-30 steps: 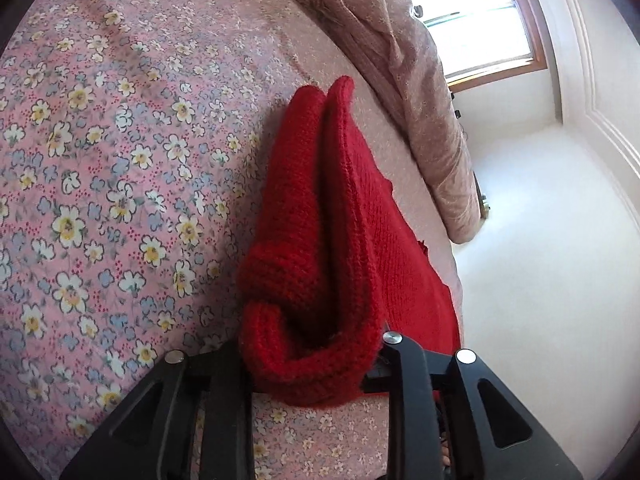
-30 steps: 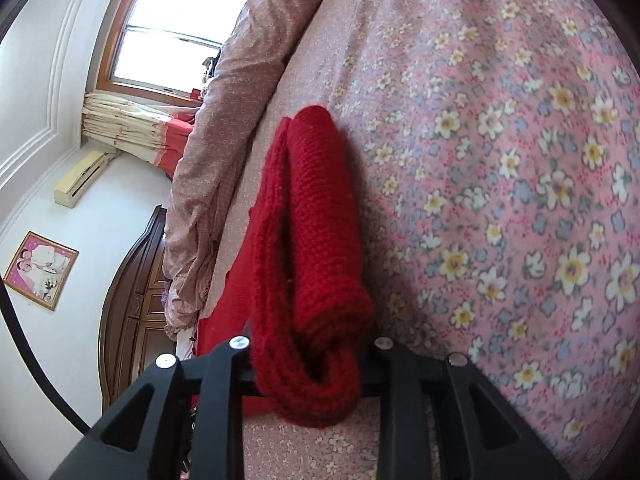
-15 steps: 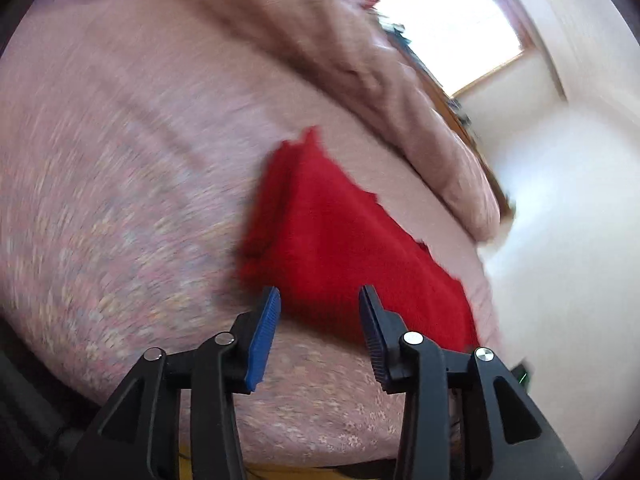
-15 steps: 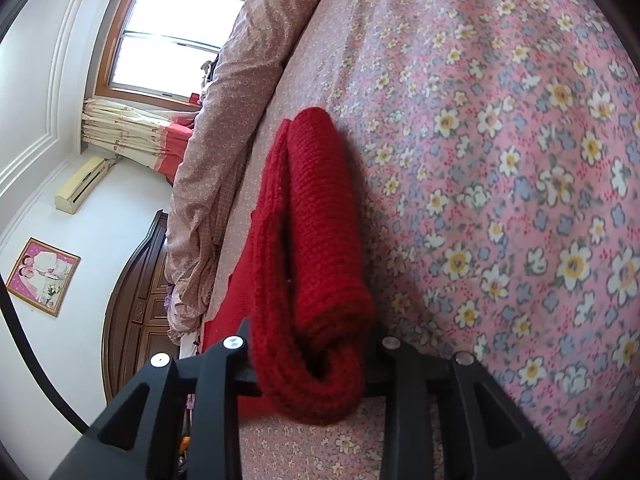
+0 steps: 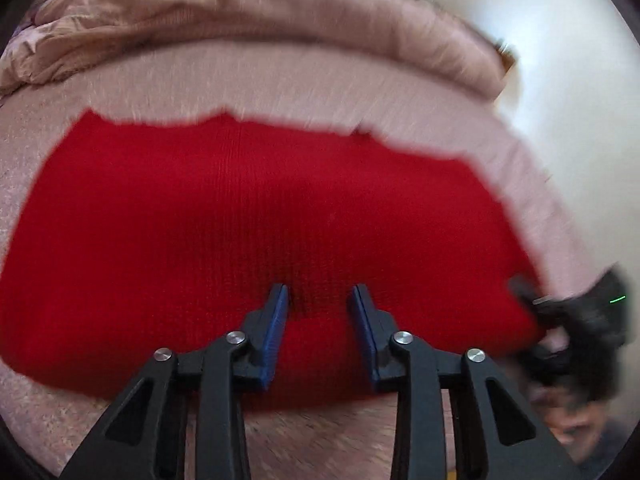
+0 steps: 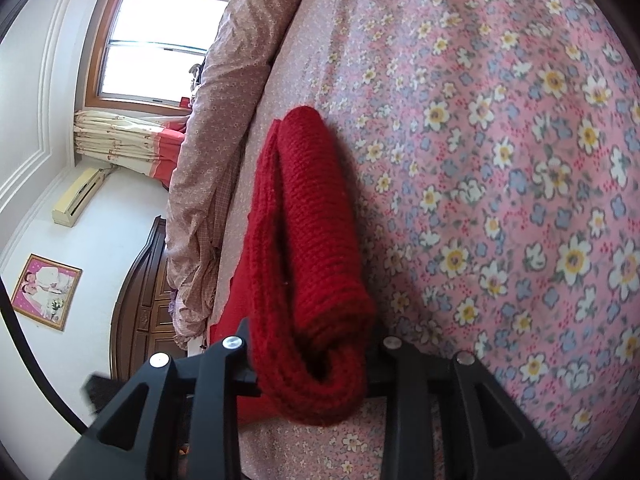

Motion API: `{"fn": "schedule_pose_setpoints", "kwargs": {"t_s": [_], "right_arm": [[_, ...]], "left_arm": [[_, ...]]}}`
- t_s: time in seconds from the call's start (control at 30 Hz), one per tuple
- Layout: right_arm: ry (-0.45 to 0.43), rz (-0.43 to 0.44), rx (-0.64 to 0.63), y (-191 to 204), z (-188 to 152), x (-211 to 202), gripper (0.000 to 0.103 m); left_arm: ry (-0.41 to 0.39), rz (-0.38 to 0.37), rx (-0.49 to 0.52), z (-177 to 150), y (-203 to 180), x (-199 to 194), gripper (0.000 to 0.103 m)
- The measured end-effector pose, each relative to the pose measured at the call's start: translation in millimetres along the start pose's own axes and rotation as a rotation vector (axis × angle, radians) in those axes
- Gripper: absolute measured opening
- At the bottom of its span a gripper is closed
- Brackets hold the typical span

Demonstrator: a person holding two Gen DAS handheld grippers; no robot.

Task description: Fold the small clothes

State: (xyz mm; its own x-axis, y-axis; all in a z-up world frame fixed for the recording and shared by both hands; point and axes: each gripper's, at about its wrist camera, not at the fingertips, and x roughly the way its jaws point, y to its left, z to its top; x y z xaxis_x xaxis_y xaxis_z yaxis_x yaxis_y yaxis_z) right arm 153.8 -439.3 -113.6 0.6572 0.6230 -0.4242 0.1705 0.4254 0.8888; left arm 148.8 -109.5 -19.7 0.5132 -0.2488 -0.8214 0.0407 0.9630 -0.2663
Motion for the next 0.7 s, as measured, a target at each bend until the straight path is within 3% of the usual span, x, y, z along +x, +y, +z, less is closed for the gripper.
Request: {"fn": "schedule_pose_setpoints", "kwargs": {"t_s": [0.03,0.13,0.37,0.43,0.5,0.53,0.63,0.7], "right_arm": [[0.006,0.004,0.004,-1,1,0,0.031],[0.014,0.008,0.01,-5,5,-1,0.031],[-0.024,0.015,-0.011,11,2,-8,0.023],[-0.053,-0.036,-0.136,34,0,-12,0.023],[-0.07,-0.111,-0.259,55,-6,-11,0.023],[-0.079,-0.144,-0.305,62,-9,-10,0.023],[-0.082,-0.172,-0.305,62,-10,-6,0.023],[-0.069,-0.15,-0.251,53,-7,-6,0.024]], "left_arm": [[-0.026,0.013,0.023,-2,-2,0,0.026],[-0.002,0.044,0.057,2,-8,0,0.026],[0.001,0.033,0.044,3,-9,4,0.025],[-0.013,0.028,0.035,4,-10,-7,0.017],[-0.033,-0.023,0.039,5,-15,-19,0.015],[-0.028,-0.046,0.044,5,-17,-19,0.007],[0.041,-0.044,0.029,1,-17,3,0.0],[0.03,-0.046,0.022,-2,-14,12,0.0]]}}
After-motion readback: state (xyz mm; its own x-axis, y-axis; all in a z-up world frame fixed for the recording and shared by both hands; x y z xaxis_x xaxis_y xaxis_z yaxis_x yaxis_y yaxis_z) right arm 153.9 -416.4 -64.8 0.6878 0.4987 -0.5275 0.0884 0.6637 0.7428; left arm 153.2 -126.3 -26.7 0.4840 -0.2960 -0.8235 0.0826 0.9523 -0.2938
